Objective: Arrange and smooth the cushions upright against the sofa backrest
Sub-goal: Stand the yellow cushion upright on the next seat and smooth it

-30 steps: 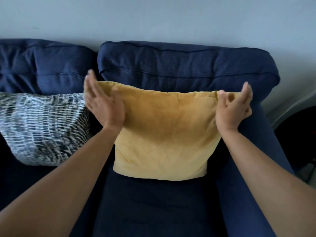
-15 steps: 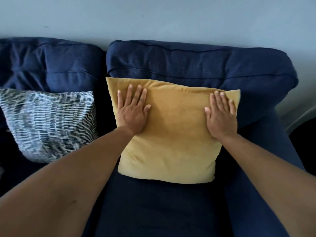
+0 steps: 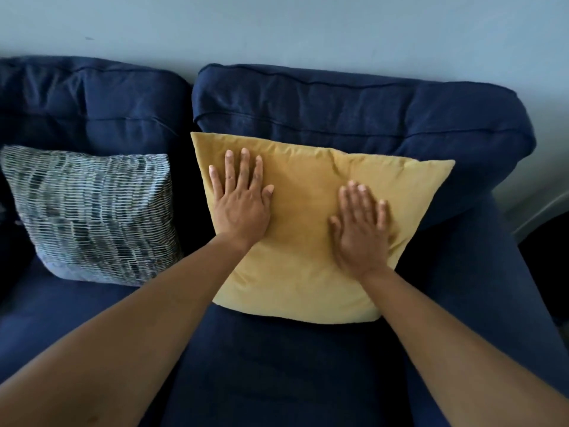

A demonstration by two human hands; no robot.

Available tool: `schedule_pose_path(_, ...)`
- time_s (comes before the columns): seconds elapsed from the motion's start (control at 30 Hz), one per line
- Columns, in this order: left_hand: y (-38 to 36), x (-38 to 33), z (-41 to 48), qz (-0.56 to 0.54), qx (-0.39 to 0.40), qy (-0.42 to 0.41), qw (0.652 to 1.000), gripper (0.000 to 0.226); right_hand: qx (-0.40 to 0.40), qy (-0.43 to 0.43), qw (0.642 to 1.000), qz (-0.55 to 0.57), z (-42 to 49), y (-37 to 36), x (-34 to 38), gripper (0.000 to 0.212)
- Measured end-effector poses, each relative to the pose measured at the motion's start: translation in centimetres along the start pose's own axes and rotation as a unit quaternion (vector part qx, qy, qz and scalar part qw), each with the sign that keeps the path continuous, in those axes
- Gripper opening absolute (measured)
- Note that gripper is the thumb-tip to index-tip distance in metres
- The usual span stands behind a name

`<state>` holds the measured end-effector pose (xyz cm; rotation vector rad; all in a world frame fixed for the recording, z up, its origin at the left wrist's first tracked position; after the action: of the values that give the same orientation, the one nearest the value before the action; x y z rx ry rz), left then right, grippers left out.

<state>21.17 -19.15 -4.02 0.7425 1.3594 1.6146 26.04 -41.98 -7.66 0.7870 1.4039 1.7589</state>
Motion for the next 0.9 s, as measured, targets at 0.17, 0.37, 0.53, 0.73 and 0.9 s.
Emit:
schedule_pose_path(0.17,0.9,-2.1,-2.5,-0.061,-0.074,-0.09,0.991,0.064,-0.003,-0.081,0.997,0.018,-0.9,-0.8,-3.2,0.066)
schedule_pose_path(0.37,-2.9,-2.0,-5.3,0.011,0.012,-0.167,0.986,0.066,-0.027,-0.075,0.996,0.027,-0.7,-0.6,-2.3,0.064)
schedule_pose_path(0.53,-4.0,-0.3,-4.6,0.023,-0.009,-0.099,0.995,0.066,-0.149,0.015,0.989,0.016,0.4,1.1,2.0,0.065)
schedule_pose_path(0.73,-5.0,0.5,-4.6,0.003,-0.007,-0.11,0.994,0.064,-0.085,0.161,0.982,-0.044,-1.9,-2.7,3.0,0.065)
schedule_pose_path(0.9,-5.3,2.0,-4.7,0.025,-0.017,-0.098,0.995,0.064,-0.025,0.016,0.999,-0.041,-3.2,-3.4,-5.7,0.067)
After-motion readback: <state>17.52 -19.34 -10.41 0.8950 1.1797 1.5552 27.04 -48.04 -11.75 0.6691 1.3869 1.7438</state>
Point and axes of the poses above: each hand's wrist, its own z-axis towards the middle knuckle, its own y-axis out of the back of the hand, x = y × z, the point moved 1 cm from there along z, towards the middle knuckle, and after that the axes turned 7 degrees about y, right-handed, at the moved point
